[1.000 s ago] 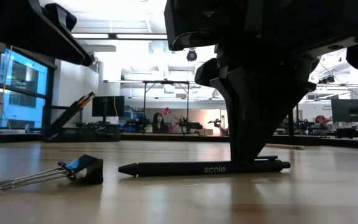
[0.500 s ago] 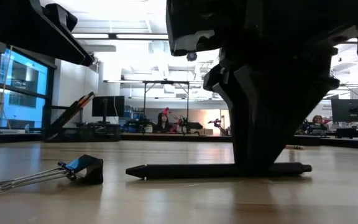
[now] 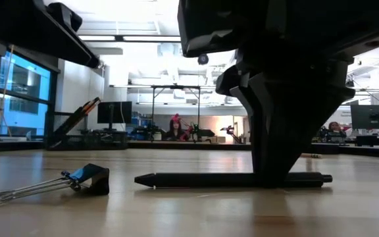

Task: Pick and place office supplies into organizer
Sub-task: Put the black pen into the black desk organizer

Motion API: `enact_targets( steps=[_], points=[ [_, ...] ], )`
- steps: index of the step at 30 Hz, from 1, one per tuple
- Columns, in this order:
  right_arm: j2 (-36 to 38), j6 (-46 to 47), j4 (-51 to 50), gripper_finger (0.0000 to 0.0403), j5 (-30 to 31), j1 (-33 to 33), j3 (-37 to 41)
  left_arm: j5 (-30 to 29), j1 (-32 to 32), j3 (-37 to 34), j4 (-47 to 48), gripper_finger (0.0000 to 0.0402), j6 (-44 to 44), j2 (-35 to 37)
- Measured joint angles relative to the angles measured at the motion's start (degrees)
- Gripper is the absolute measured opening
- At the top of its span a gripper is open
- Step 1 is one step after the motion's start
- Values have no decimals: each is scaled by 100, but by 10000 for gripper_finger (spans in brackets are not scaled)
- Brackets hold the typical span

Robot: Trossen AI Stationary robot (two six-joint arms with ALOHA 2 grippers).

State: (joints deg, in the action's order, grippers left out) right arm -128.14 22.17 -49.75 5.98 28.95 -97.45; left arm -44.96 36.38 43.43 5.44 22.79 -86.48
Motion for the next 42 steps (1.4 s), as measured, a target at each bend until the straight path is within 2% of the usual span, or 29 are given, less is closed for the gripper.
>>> enact_targets(
  steps=[5, 8, 11, 16, 21, 29, 35, 42],
  points=[
    [0, -11, 11, 27, -40, -7, 0, -27, 0, 1, -257, 97, -174, 0],
    [-8, 40, -188, 15, -14, -13, -86, -27, 0, 0, -326, 97, -323, 0],
    [-26, 90, -682, 8, 17, -15, -342, -27, -3, 1, -326, 97, -348, 0],
    [-24, 95, -1406, 12, 458, -15, -983, -27, -4, 1, -382, 97, -348, 0],
    [-17, 11, -1731, 7, 795, -17, -1615, -27, -4, -1, -592, 97, -345, 0],
    [-11, 168, -2014, 7, 854, -88, -1853, -6, -4, -1, -1138, 97, -610, -33],
    [-11, 523, -2043, 9, 735, -329, -1853, 133, -4, 1, -1725, 97, -1771, -325],
    [-11, 811, -2019, 9, 444, -435, -1853, 57, -58, 4, -1738, 101, -2236, -510]
  ],
)
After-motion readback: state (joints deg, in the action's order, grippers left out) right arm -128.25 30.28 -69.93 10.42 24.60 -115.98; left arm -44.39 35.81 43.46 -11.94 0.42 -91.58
